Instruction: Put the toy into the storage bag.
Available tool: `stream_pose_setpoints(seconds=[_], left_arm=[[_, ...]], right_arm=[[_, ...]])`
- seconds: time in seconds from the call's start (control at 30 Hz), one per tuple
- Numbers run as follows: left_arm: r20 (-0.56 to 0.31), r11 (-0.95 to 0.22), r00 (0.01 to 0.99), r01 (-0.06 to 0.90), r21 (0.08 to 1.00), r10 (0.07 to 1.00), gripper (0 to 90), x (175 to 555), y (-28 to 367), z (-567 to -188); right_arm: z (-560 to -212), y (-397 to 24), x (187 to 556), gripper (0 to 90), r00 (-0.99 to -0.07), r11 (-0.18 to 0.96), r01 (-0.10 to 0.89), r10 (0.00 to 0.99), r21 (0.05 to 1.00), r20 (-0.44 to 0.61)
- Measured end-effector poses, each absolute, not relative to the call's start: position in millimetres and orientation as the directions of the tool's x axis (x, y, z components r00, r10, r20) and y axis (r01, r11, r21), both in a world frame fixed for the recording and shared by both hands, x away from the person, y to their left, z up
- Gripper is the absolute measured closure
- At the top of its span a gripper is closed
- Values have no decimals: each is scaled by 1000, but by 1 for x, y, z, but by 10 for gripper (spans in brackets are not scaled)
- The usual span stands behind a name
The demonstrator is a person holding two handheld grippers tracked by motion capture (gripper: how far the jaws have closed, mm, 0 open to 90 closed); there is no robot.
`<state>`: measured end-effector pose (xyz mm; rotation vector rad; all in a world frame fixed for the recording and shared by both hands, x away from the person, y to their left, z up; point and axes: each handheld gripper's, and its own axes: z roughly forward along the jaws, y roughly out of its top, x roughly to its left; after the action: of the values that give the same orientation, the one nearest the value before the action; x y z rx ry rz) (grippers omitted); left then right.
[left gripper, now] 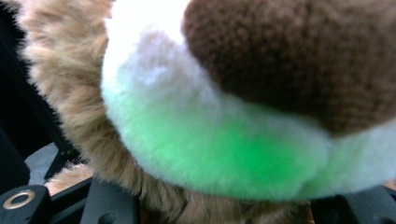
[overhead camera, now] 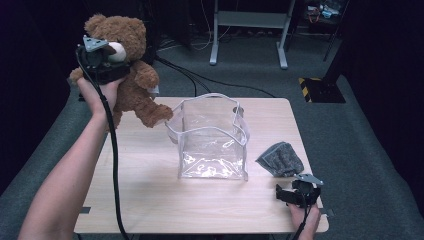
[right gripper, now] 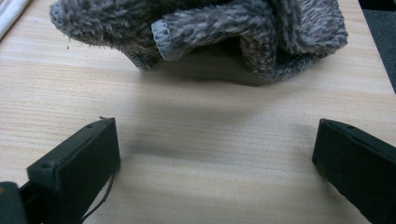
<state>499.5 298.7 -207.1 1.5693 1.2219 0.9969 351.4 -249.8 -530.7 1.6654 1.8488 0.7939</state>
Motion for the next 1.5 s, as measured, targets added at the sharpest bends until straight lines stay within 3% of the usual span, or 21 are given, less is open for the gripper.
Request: stream_pose_setpoints(seconds=[0.63,1.5], left_arm=[[78,-158,318,235,959,945,446,515,217,-200],[-2,-103,403,237,966,915,439,536,127,-218]], right_arm=[[-531,-249,351,7,-106,70,687,994,723,4],[-530,-249,350,16,-105,67,685,994,725,7]])
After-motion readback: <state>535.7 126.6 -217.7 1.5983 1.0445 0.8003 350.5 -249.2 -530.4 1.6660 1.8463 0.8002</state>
